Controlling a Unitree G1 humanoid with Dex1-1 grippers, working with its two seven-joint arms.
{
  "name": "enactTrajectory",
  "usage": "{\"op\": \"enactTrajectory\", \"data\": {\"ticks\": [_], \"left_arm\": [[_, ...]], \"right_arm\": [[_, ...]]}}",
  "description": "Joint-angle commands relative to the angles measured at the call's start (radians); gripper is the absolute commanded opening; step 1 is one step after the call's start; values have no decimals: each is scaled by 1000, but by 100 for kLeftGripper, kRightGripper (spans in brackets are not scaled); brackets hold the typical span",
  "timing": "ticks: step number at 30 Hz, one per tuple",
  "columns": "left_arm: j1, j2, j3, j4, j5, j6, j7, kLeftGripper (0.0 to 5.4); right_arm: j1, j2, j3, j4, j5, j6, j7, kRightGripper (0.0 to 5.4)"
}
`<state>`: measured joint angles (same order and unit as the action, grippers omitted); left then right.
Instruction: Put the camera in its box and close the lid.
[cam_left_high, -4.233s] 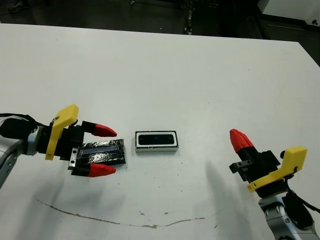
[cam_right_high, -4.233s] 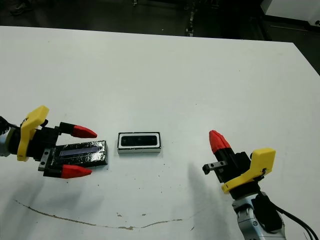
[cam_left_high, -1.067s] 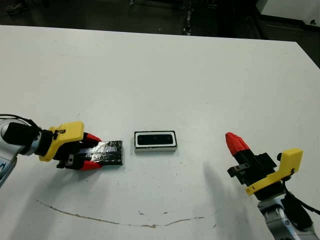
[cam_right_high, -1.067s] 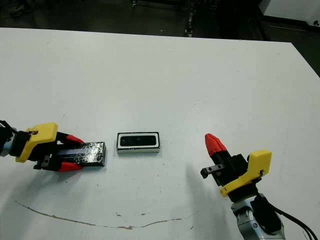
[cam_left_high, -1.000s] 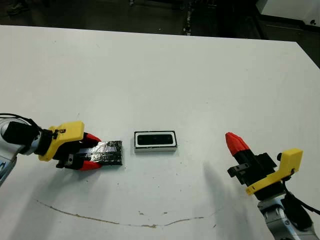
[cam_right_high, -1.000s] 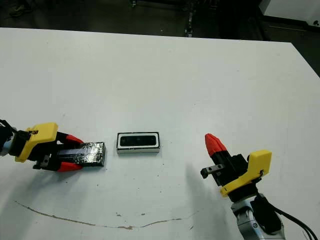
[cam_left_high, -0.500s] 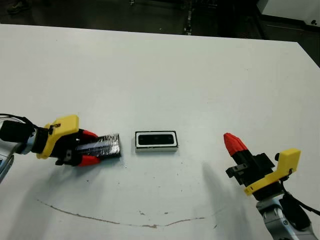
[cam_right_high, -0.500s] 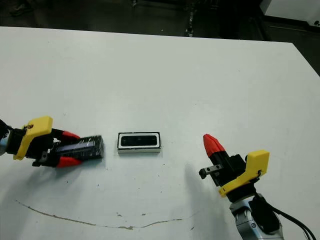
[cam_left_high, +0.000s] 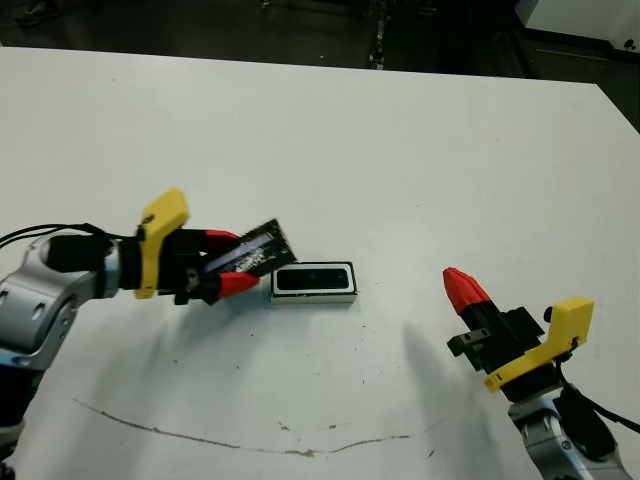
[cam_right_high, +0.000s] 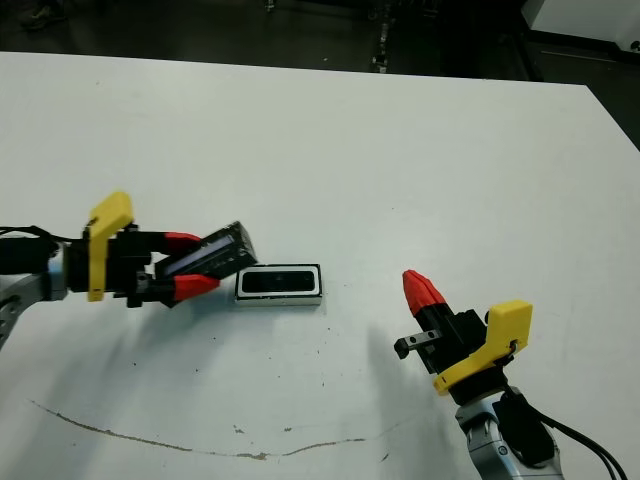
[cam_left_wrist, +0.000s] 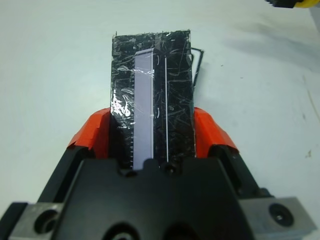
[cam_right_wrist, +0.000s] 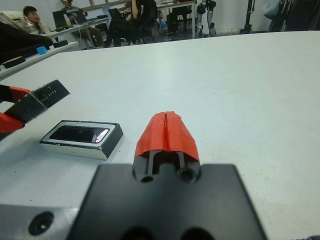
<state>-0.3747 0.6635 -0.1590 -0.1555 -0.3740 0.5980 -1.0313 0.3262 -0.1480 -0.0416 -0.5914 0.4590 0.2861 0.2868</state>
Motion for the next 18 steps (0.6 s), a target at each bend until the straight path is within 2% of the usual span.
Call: {"op": "enactTrajectory", "data": {"ticks": [1, 18], "left_arm": [[-28, -9, -39, -14, 29, 27, 23, 315], [-21, -38, -128, -26, 166, -63, 84, 315]], "right_arm": [[11, -6, -3, 2, 1, 7, -6, 0], [13, -9, 0, 9, 3, 4, -5, 0]]}}
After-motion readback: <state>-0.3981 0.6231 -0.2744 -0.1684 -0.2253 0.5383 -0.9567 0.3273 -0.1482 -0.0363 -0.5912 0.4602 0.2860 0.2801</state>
